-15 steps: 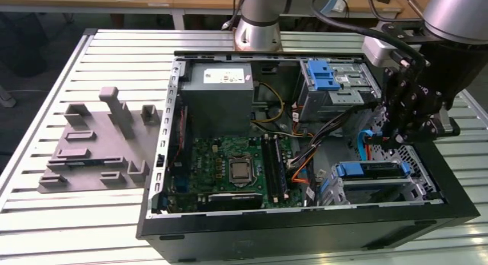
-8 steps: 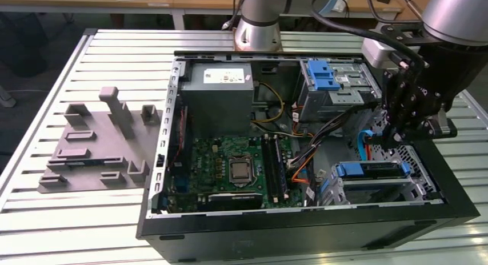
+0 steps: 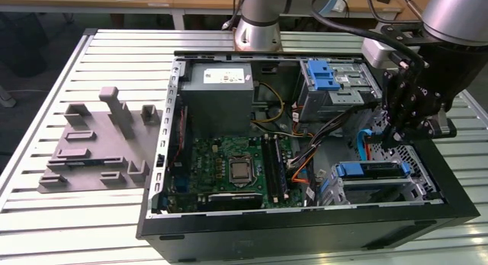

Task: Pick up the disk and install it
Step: 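Insert the first disk wire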

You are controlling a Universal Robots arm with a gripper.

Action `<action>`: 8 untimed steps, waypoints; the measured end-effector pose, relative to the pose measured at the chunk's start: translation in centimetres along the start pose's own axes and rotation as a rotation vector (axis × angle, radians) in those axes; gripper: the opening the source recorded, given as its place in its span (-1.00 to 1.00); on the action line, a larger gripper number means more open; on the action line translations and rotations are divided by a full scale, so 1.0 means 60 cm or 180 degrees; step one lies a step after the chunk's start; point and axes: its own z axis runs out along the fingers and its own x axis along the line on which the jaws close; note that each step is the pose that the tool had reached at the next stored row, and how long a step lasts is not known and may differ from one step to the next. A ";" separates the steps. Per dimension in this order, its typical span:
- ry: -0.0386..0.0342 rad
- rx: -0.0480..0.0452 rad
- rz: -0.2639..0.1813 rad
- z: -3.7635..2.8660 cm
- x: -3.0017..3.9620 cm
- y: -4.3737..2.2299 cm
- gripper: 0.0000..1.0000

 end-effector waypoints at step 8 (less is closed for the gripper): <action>0.0008 -0.0036 0.0114 0.001 0.002 0.000 -0.67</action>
